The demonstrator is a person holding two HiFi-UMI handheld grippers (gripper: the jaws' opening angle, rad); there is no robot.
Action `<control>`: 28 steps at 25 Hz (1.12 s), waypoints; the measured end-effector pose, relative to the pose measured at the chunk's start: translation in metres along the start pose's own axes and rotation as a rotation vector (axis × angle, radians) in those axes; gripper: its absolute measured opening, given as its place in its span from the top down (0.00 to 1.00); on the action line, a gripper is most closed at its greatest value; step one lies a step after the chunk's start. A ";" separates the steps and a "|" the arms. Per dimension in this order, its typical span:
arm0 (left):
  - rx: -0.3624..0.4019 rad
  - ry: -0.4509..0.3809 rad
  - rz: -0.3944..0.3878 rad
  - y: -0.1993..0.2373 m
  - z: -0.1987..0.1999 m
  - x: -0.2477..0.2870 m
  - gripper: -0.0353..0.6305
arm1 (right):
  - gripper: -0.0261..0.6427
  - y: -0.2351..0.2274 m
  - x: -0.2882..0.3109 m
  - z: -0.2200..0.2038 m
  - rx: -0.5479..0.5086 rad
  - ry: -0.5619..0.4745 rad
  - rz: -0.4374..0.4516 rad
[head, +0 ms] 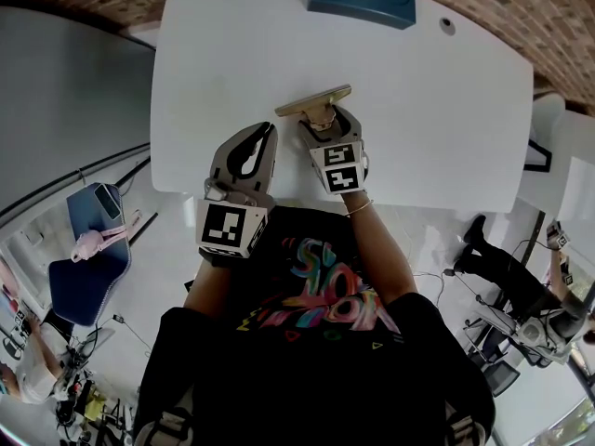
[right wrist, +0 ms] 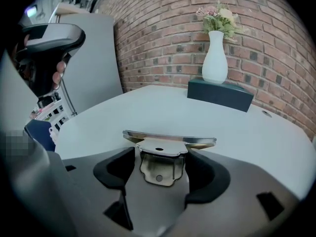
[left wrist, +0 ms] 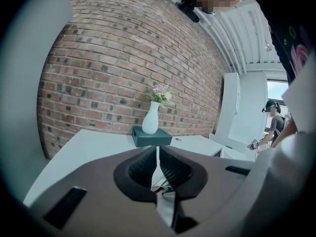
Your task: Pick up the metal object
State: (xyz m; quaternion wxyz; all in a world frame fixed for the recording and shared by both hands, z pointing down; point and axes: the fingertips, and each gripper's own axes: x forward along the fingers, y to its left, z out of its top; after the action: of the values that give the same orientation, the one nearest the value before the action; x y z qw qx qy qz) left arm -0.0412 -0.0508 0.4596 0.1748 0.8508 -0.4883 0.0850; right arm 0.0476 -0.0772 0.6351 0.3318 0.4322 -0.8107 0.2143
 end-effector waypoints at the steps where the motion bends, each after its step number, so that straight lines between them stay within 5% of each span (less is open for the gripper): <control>1: -0.001 0.000 0.002 0.000 0.000 0.000 0.89 | 0.46 -0.001 0.000 0.000 0.007 0.002 -0.003; 2: 0.000 -0.001 0.004 0.000 0.001 0.000 0.89 | 0.51 -0.003 0.000 0.001 0.014 0.003 -0.007; 28: 0.035 -0.050 -0.011 0.005 0.028 -0.006 0.89 | 0.52 0.001 -0.039 0.029 0.018 -0.070 0.009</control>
State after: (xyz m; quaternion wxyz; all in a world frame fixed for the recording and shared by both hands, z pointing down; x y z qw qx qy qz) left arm -0.0495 -0.0591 0.4327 0.1482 0.8583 -0.4862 0.0712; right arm 0.0520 -0.0735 0.5867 0.2981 0.4390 -0.8217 0.2079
